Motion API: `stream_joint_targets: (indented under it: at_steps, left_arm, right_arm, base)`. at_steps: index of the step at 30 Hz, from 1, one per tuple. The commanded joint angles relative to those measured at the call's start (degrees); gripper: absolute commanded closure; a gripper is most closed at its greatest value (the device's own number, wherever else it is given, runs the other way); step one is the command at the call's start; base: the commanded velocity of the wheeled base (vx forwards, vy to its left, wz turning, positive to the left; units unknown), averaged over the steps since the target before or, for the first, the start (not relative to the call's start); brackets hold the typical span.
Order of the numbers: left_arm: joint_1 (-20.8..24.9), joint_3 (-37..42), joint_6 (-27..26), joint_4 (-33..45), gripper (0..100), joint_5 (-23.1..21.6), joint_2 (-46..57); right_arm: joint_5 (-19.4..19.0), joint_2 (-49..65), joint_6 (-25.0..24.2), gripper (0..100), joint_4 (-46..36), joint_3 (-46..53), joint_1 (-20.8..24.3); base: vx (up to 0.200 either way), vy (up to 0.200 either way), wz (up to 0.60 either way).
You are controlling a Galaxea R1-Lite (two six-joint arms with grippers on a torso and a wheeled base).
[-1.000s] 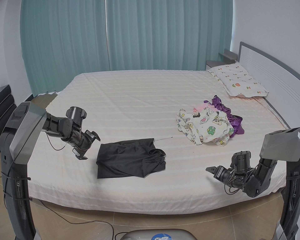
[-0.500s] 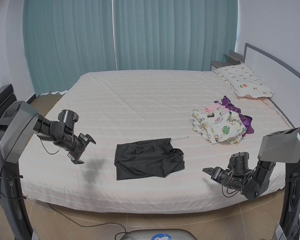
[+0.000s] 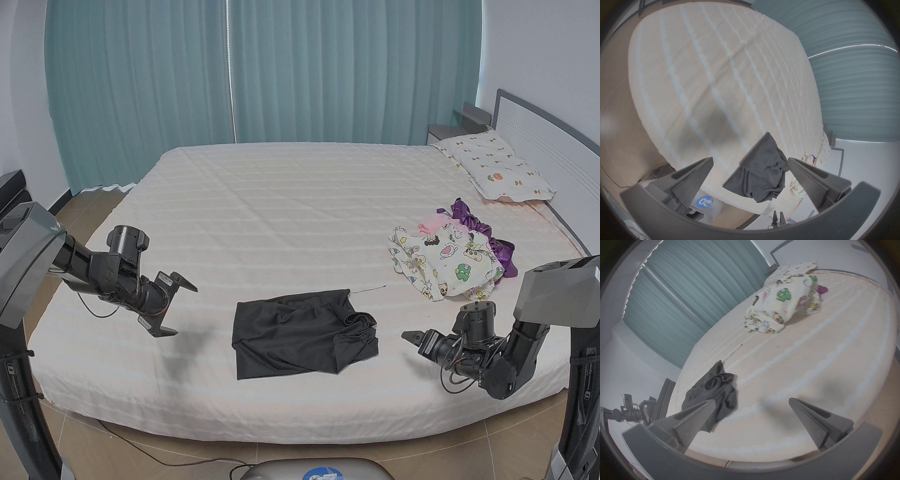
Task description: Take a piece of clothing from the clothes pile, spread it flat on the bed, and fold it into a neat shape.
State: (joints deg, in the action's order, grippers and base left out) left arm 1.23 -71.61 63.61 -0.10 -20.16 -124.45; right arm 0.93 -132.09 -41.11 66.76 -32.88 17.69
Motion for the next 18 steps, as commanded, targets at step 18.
stream_joint_targets:
  at_steps: [18]
  left_arm:
    - [-0.7, 8.85, -0.77, -9.75, 0, -2.95, -0.09]
  right_arm:
    - [-0.05, -5.2, -4.24, 0, -16.92, -22.14, 11.84]
  base:
    - [0.044, 0.0, 0.0]
